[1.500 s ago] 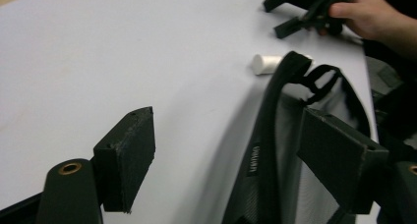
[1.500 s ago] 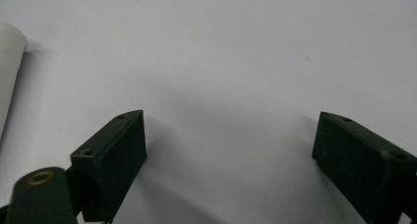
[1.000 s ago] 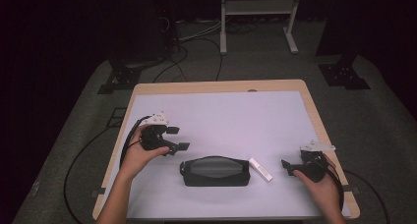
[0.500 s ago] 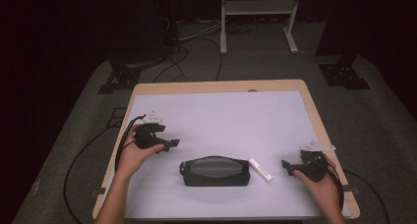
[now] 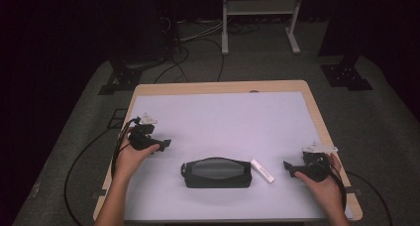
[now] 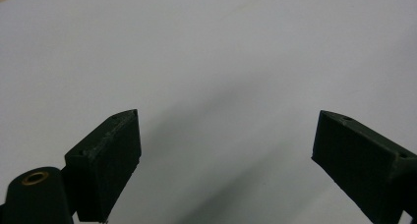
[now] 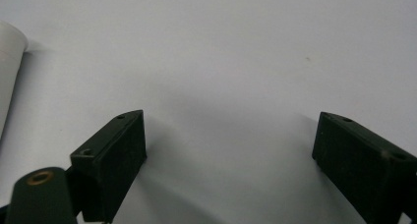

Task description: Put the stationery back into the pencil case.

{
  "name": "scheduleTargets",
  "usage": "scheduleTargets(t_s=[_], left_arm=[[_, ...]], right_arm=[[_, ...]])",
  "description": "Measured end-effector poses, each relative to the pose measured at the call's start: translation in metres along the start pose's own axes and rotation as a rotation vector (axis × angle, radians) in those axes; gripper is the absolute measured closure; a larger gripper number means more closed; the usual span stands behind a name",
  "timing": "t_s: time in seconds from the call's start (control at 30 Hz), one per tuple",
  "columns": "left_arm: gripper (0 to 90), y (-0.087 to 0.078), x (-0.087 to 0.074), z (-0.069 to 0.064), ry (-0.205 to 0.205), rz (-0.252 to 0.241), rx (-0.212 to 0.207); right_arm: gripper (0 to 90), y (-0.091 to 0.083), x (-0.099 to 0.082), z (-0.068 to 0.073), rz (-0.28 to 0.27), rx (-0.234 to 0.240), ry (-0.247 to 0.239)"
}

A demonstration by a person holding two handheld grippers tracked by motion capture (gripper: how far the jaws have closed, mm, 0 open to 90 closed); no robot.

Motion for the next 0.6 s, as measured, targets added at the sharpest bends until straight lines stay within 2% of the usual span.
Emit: scheduleTargets(t_s=[0.17,0.37,0.43,0.6], left_arm=[[10.4,0.002,-0.007,0.008,-0.034,0.013,0.026],[10.3,0.006,-0.016,0.016,-0.067,0.033,0.076],[9.6,0.010,-0.018,0.018,-0.084,0.061,0.083],[8.1,0.022,-0.022,0.022,-0.120,0.111,0.065]], right_arm=[[11.8,0.000,0.000,0.000,0.000,0.000,0.000],[11.8,0.000,0.000,0.000,0.001,0.000,0.000],[11.8,0.000,0.000,0.000,0.001,0.000,0.000],[11.8,0.000,0.000,0.000,0.002,0.000,0.000]])
Point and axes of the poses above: each handheld gripper's, and its own axes: y roughly forward along the jaws, x roughly out of its top, z roughly to its left, the point moved 2 cm from there along y, roughly forward along the jaws, and after that the axes turned 12 degrees about -x, right-handed, at the moved point
